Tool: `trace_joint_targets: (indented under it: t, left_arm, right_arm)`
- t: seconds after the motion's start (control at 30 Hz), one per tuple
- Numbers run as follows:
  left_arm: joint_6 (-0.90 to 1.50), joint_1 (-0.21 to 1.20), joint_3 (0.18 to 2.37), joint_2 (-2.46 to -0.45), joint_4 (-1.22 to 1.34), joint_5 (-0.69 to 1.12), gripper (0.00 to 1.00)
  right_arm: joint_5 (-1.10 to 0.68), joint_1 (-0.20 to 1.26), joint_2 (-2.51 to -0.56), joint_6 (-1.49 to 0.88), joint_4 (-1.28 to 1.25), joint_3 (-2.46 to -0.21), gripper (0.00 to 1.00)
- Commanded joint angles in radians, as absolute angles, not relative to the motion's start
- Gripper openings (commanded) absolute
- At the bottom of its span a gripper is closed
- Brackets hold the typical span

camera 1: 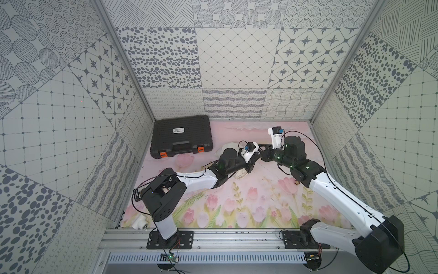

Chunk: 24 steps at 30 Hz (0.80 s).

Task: Close the soil bag
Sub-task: Frap the soil bag at the center of the board.

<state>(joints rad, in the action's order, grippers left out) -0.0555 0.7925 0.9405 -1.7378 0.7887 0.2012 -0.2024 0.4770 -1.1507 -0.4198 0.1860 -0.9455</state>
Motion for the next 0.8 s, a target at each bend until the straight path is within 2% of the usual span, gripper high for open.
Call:
trace_joint_targets:
  t: [0.0, 0.23, 0.5, 0.63, 0.77]
  left_arm:
    - [-0.027, 0.803, 0.837, -1.723, 0.676, 0.252, 0.1]
    - [-0.067, 0.856, 0.786, -1.65, 0.312, 0.105, 0.14]
    - [-0.017, 0.866, 0.802, -1.694, -0.017, -0.086, 0.16]
    - [0.046, 0.866, 0.779, -1.675, -0.083, -0.198, 0.16]
    - [0.087, 0.862, 0.757, -1.629, -0.1, -0.218, 0.16]
  right_arm:
    - [-0.142, 0.449, -1.123, -0.428, 0.079, -1.007, 0.0]
    - [-0.12, 0.417, -1.148, -0.451, 0.004, -1.076, 0.0]
    - [-0.078, 0.376, -1.132, -0.462, -0.008, -1.123, 0.0]
    - [-0.045, 0.338, -1.107, -0.477, -0.008, -1.117, 0.0]
    - [-0.041, 0.299, -1.094, -0.507, -0.011, -1.088, 0.0]
